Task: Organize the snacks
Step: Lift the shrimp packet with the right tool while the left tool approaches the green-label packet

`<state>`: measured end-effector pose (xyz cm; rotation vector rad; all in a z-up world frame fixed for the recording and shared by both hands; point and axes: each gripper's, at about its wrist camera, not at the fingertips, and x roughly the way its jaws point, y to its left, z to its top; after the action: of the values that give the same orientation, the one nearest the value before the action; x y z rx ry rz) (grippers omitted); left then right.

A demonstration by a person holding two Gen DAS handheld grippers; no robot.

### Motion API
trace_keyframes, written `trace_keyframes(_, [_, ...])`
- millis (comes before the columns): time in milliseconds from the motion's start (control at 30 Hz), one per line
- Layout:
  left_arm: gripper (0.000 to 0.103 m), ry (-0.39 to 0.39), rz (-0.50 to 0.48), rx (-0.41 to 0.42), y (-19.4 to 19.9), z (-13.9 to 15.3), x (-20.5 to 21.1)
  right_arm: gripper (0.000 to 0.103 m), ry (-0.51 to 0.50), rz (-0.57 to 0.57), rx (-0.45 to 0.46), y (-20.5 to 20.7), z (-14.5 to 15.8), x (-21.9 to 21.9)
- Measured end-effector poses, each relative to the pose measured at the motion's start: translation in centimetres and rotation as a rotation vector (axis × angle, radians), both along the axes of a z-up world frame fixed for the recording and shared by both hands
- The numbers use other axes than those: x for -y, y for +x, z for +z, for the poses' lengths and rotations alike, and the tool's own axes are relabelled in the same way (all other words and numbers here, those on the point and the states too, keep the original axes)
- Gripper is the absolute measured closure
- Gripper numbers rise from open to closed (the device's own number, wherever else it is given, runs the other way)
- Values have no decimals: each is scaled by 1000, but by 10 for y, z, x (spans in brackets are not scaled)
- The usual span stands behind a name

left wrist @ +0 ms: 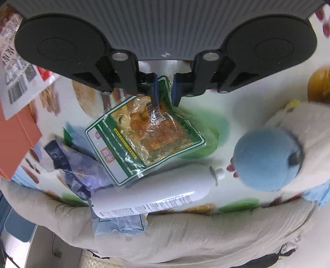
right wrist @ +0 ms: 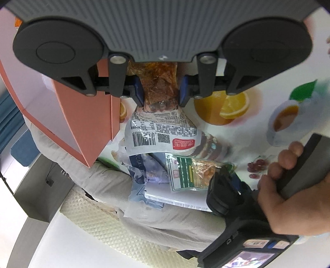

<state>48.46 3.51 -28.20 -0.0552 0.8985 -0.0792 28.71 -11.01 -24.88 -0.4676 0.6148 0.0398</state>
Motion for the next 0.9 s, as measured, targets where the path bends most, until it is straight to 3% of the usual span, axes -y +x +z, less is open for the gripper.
trace_keyframes(433, [92, -115, 99, -32, -146, 16, -30, 64, 130, 0, -72, -55, 22, 13])
trace_keyframes(567, [92, -127, 167, -35, -189, 20, -40, 64, 176, 13, -98, -73, 27, 16])
trace_keyframes(733, [92, -107, 184, -38, -231, 24, -41, 64, 220, 28, -127, -94, 33, 19])
trace_keyframes(900, [92, -134, 213, -62, -263, 27, -45, 63, 272, 33, -176, -102, 34, 27])
